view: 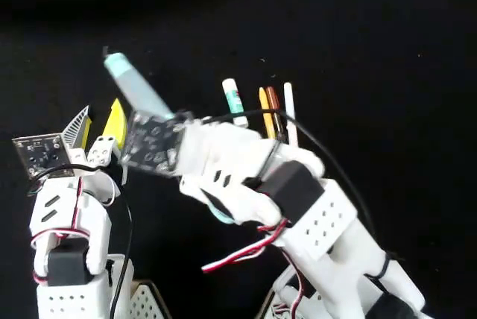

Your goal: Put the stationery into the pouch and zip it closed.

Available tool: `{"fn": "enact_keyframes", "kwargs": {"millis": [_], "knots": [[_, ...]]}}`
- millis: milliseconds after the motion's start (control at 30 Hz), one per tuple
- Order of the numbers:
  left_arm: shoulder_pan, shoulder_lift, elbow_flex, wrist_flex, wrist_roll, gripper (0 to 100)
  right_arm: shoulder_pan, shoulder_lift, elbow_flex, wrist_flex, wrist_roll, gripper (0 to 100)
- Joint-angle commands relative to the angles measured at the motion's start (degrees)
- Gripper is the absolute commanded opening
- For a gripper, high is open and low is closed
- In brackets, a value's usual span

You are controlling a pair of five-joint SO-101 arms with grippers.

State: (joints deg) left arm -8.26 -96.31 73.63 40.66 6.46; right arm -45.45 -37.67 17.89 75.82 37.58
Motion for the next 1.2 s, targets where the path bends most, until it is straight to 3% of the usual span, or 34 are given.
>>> {"fn": "enact_keyframes", "kwargs": {"millis": [0, 233, 367, 467, 600, 733, 967, 1167], "knots": [[-0.4, -0.8, -6.5, 3.6, -3.2, 17, -1.0, -0.4, -3.2, 3.3, 4.0, 1.2], [0.1, -0.8, -13.8, 12.6, -7.7, 17, -0.6, -0.3, -3.5, -0.5, 4.3, 1.2], [0.6, -0.4, -13.8, 13.8, -8.1, 18, 0.1, -0.3, -3.5, -5.0, 4.1, 1.2], [4.9, -0.5, -13.9, 15.4, -8.1, 18, 2.5, -0.2, -3.2, -9.3, 2.4, 1.2], [9.3, -0.4, -13.1, 14.8, -8.1, 18, 5.8, -0.2, -3.1, -13.8, -1.8, 1.2], [9.0, -0.6, -11.6, 12.0, -7.8, 18, 6.0, -0.1, -3.0, -16.1, -1.9, 1.2], [9.3, -0.3, -17.7, 15.4, -8.2, 18, 5.9, -0.2, 1.3, -20.3, -1.8, 1.2], [9.4, -0.3, -19.6, 16.0, -13.1, 18, 5.9, -0.2, 4.4, -22.6, -1.6, 1.2]]}}
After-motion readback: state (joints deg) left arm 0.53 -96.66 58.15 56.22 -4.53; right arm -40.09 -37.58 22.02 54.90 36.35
